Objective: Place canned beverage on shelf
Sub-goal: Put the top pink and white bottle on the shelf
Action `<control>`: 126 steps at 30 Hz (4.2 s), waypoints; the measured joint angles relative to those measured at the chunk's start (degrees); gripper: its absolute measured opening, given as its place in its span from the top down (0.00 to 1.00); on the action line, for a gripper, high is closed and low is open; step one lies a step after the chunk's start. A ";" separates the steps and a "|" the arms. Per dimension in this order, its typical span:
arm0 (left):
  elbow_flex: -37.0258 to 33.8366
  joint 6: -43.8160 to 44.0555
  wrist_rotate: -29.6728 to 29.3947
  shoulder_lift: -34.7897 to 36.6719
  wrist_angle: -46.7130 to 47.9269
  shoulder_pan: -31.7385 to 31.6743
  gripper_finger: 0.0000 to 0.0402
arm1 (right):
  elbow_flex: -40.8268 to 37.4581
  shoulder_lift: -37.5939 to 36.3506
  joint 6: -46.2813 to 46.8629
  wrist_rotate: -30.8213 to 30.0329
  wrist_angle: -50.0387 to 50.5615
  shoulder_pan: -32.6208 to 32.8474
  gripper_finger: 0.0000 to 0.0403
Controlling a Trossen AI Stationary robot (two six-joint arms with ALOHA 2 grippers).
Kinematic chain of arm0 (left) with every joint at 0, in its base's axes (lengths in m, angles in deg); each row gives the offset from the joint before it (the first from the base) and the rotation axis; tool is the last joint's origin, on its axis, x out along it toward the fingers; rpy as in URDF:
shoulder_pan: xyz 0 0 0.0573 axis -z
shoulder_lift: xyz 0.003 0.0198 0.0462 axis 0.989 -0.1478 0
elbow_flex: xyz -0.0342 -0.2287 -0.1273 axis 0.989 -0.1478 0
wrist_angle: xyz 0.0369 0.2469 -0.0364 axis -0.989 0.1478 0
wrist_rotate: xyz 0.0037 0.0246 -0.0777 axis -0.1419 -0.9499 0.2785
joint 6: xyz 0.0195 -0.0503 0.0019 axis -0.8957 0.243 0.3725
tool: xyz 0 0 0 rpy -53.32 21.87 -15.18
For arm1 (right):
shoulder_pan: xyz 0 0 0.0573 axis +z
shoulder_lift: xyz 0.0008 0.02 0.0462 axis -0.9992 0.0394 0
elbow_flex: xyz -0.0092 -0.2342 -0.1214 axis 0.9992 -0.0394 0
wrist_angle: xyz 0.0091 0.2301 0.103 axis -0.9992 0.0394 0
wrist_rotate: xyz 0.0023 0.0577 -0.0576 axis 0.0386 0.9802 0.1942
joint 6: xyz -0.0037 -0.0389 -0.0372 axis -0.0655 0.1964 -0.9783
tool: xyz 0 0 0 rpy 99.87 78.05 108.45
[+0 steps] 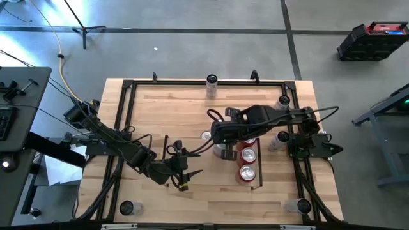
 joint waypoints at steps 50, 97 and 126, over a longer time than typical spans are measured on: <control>0.00 0.02 2.61 0.00 -0.24 0.01 0.37 | 0.13 0.63 0.35 1.86 0.58 0.74 1.00; 0.00 0.02 2.95 0.00 -0.13 0.02 0.37 | 1.05 3.63 -7.96 2.67 -5.30 2.24 1.00; 0.00 0.04 3.02 0.00 -0.07 0.02 0.37 | 1.33 0.61 -2.99 -0.21 0.32 1.66 1.00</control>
